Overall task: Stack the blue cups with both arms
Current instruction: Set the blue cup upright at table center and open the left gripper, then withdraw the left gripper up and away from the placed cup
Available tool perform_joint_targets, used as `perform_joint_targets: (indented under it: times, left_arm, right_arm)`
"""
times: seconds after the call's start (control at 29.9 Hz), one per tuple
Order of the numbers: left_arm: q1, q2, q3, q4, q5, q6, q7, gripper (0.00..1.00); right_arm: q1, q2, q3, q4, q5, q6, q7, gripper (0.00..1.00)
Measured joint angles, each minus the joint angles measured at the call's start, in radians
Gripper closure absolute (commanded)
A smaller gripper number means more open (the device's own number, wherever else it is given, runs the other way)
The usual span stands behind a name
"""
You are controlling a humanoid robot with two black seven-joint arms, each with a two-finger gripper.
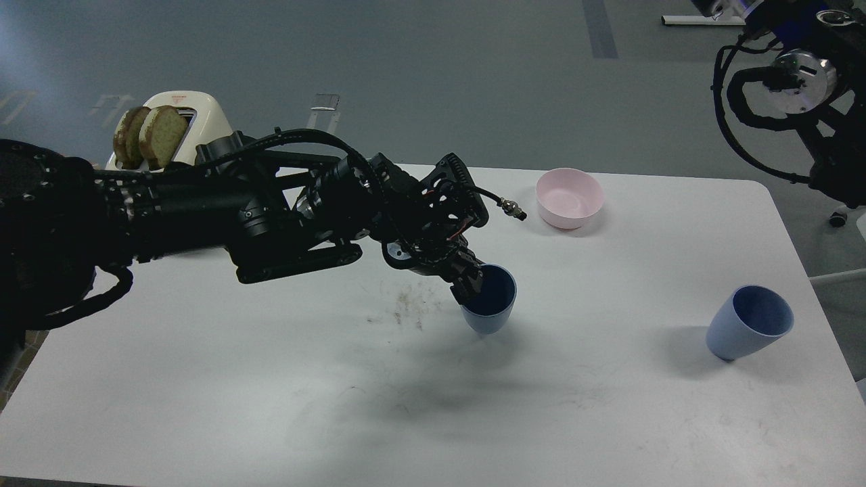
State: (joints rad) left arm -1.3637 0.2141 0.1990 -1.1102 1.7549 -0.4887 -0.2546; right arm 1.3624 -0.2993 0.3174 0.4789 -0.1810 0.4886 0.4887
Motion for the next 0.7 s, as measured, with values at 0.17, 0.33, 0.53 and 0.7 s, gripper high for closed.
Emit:
perform_joint_targets:
  times: [0.17,0.33,0.53,0.7]
  left_arm:
    - [0.01,-0.001,0.0,0.001,-0.001,0.0,0.001,0.7]
    - [0.013,0.0,0.0,0.001,-0.003,0.0,0.002,0.64]
    - [0.013,0.0,0.0,0.007,-0.011,0.0,0.005,0.22]
    - [0.005,0.007,-0.007,0.008,-0.023,0.0,0.006,0.1]
  right_arm:
    - [-0.002,0.0,-0.001,0.004,0.0,0.0,0.0,0.0]
    - [-0.004,0.0,-0.001,0.006,0.0,0.0,0.0,0.0]
    - [-0.005,0.0,-0.002,0.008,0.0,0.0,0.0,0.0]
    - [-0.006,-0.005,-0.005,0.018,0.0,0.0,0.0,0.0]
